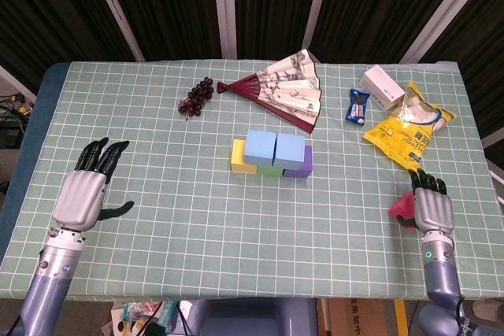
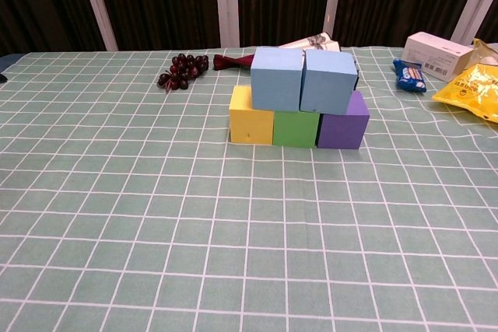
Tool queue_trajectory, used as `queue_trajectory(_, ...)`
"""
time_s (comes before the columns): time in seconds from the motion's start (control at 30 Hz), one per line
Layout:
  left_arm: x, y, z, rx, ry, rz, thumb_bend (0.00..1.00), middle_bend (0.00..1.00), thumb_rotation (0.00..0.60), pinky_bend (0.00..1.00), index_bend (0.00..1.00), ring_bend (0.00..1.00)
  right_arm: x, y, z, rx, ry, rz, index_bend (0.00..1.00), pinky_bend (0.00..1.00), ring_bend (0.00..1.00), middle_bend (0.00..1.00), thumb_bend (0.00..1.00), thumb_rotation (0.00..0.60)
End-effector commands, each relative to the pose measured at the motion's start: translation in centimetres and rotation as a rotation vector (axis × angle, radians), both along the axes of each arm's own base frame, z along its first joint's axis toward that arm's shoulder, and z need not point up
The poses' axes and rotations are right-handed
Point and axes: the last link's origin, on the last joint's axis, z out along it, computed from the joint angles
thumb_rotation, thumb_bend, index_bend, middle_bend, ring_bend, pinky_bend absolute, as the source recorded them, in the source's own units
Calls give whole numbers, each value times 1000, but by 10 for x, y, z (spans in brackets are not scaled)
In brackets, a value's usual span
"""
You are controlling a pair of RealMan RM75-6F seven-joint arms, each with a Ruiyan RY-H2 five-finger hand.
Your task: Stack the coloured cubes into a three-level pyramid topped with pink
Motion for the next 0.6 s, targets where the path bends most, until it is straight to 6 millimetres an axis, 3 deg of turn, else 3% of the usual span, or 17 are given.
queue_trajectory(0.03, 0, 0, -1, -5, -1, 1, 123, 100, 600, 0, 0, 0, -7, -3, 5, -14, 29, -29, 0, 0, 0, 4, 235, 600)
queue_trajectory(0.27, 1, -1, -2, -16, -6, 7, 123, 100, 600, 0, 0, 0, -20, -2, 18, -14, 59, -82, 0, 0, 0, 22, 236, 600)
queue_trajectory(0.6, 3, -1, -3, -29, -18, 9, 123, 100, 600, 0, 0, 0, -21, -3, 23, -3, 75, -102, 0, 0, 42, 263, 236, 600)
